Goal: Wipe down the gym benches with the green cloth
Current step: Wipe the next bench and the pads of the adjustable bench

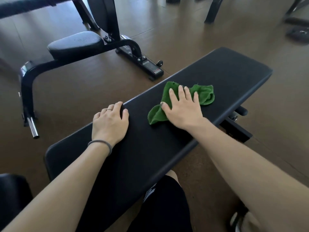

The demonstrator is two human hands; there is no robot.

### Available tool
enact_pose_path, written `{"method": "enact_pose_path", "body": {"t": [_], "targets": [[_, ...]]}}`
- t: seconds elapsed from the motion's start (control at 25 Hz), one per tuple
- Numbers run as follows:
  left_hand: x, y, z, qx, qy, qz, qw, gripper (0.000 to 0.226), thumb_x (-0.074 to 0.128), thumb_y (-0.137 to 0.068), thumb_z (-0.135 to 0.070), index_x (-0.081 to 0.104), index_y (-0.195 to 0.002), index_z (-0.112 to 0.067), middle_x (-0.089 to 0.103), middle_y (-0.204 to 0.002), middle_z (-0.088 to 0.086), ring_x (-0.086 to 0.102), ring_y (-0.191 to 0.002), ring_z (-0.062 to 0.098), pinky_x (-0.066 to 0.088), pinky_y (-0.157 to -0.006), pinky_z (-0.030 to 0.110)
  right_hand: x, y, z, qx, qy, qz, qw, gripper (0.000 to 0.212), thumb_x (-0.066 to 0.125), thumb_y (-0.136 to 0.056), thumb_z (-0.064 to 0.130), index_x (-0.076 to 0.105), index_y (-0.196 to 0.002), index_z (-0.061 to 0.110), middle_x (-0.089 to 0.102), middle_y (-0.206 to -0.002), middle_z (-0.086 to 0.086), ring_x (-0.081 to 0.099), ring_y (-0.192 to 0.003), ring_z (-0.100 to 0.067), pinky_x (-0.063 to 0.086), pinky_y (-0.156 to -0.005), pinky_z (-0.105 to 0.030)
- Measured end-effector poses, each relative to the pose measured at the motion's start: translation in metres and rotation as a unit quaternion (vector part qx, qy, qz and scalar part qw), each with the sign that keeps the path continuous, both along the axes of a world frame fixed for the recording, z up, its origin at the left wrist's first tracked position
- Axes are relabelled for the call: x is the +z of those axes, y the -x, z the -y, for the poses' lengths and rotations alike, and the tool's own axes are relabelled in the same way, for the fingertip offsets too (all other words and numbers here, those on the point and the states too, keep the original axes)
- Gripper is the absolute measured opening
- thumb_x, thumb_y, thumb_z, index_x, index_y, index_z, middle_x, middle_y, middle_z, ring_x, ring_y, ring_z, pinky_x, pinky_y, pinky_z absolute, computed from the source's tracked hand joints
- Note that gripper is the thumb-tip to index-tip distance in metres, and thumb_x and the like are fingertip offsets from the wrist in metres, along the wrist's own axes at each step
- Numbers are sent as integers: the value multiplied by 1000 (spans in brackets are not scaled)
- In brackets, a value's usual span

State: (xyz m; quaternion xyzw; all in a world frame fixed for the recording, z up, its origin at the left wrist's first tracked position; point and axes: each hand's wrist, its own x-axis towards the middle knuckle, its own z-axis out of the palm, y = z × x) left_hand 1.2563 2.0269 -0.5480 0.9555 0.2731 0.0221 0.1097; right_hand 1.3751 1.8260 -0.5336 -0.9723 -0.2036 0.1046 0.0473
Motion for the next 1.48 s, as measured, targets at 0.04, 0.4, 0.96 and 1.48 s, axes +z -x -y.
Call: {"method": "enact_pose_path", "body": {"t": [0.04, 0.4, 0.96, 1.48], "targets": [[0, -1, 0, -2, 0, 3, 1000, 52, 26, -108, -45, 39, -154, -28, 48, -156, -2, 44, -142, 24, 27, -117, 41, -2, 13, -5, 11, -9, 7, 1000, 73, 18, -104, 61, 10, -166, 22, 0, -173, -12, -6, -160, -29, -4, -127, -56], [-3, -3, -1, -5, -5, 8, 1000, 51, 28, -107, -44, 42, -152, -27, 52, -152, 0, 48, -138, 26, 30, -115, 43, 6, 119, -36, 102, -38, 2, 994, 73, 23, -105, 55, 12, -165, 16, -1, -172, -19, -9, -159, -34, -7, -124, -60], [-5, -2, 1, -1, -13, 22, 1000, 51, 29, -106, -43, 45, -150, -22, 55, -147, 6, 49, -135, 30, 31, -113, 45, -15, 135, 16, 104, -116, 87, 984, 58, 23, -105, 51, 35, -159, 35, 26, -169, 0, 16, -158, -23, 7, -127, -55], [11, -14, 54, -77, -35, 123, 989, 34, 50, -96, -26, 62, -126, -15, 61, -129, 11, 58, -117, 37, 40, -102, 47, -33, 106, 58, -74, -205, 107, 970, 59, 18, -104, 50, 43, -156, 37, 27, -169, 4, 6, -160, -22, -5, -127, -58]]}}
